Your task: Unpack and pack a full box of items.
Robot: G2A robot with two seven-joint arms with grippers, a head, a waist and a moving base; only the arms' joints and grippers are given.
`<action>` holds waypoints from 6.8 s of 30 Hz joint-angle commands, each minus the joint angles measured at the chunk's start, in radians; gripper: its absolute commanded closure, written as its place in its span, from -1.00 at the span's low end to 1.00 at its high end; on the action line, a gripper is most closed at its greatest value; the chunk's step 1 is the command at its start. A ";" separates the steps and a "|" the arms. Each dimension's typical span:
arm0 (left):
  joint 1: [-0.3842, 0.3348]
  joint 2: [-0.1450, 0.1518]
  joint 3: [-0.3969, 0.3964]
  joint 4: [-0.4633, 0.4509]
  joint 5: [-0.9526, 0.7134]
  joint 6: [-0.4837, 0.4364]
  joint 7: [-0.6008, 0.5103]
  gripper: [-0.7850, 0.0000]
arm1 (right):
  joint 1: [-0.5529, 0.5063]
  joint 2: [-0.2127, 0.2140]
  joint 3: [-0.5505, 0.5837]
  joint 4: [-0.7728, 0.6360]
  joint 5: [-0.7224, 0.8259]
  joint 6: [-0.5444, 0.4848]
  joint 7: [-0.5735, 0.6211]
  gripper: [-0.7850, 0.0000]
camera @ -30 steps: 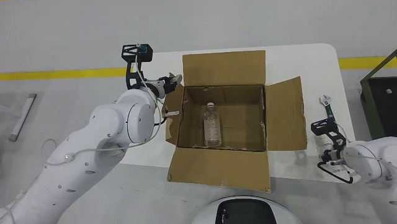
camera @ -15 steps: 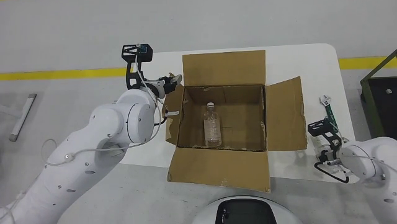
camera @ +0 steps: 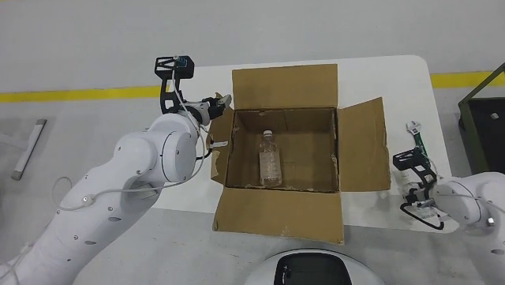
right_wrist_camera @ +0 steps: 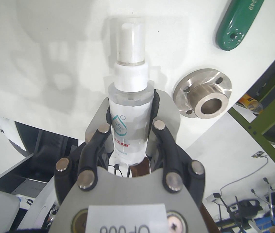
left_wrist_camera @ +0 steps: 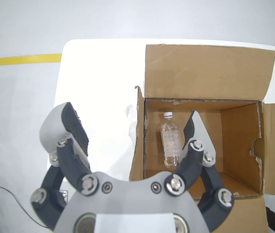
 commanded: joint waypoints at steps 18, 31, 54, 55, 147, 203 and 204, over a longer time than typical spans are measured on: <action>0.148 0.033 -0.161 -0.029 0.096 -0.057 0.101 -1.00 | 0.051 0.001 0.389 -0.059 1.270 0.007 -0.113 1.00; 0.210 0.043 -0.231 -0.049 0.123 -0.043 0.095 -1.00 | 0.197 0.006 0.018 -0.062 1.240 0.124 -0.209 1.00; 0.210 0.043 -0.231 -0.049 0.123 -0.043 0.095 -1.00 | 0.211 0.011 -0.123 -0.088 1.118 0.272 -0.337 1.00; 0.210 0.043 -0.231 -0.049 0.123 -0.043 0.095 -1.00 | 0.221 0.009 -0.146 -0.086 1.111 0.289 -0.353 1.00; 0.210 0.043 -0.231 -0.049 0.123 -0.043 0.095 -1.00 | 0.297 -0.049 -0.152 -0.247 0.688 0.492 -0.512 1.00; 0.210 0.043 -0.231 -0.049 0.123 -0.043 0.095 -1.00 | 0.182 0.062 0.022 0.020 -0.092 0.059 -0.039 -1.00; 0.210 0.043 -0.231 -0.049 0.123 -0.043 0.095 -1.00 | 0.216 0.061 -0.003 0.056 -0.097 0.049 -0.030 -1.00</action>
